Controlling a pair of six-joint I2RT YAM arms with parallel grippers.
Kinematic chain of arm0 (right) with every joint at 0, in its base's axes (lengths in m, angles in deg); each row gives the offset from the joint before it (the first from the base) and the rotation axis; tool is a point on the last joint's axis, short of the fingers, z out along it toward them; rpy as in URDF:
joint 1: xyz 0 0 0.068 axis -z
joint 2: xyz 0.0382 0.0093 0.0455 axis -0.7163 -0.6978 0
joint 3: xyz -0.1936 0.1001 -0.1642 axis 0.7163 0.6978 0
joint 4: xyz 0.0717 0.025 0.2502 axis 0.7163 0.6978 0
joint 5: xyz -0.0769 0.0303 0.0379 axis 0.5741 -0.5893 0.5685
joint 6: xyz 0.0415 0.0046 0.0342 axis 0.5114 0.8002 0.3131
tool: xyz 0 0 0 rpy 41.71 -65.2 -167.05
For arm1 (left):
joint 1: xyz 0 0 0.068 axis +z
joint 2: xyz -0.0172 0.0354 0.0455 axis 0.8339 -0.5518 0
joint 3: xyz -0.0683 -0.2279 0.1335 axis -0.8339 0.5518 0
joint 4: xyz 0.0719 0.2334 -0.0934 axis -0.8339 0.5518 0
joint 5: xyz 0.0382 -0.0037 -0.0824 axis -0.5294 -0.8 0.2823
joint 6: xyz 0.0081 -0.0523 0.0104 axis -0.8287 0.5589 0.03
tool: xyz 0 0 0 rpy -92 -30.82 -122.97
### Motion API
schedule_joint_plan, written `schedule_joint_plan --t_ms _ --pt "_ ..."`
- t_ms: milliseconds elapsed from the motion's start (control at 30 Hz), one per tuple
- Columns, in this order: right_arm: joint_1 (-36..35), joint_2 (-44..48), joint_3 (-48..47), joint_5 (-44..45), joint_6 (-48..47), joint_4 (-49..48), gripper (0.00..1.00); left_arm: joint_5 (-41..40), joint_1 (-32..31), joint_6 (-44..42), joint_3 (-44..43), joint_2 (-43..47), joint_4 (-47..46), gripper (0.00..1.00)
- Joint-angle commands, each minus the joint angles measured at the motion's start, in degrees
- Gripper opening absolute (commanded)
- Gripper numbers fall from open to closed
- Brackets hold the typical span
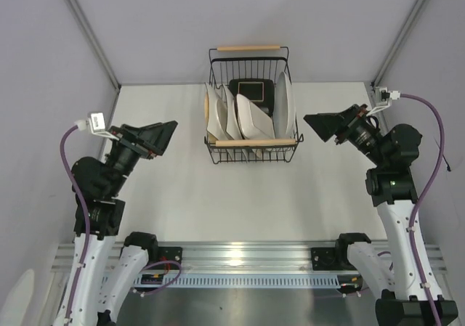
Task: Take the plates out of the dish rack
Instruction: Grab a plate with the right arm
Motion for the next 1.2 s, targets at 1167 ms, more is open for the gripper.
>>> schedule_joint_plan --t_ms 1167 --pt "-29.29 -49.95 -38.64 75.07 -31.73 39.99 1.0 3.34 -0.14 -8.08 13.59 0.6 0.98 1.0"
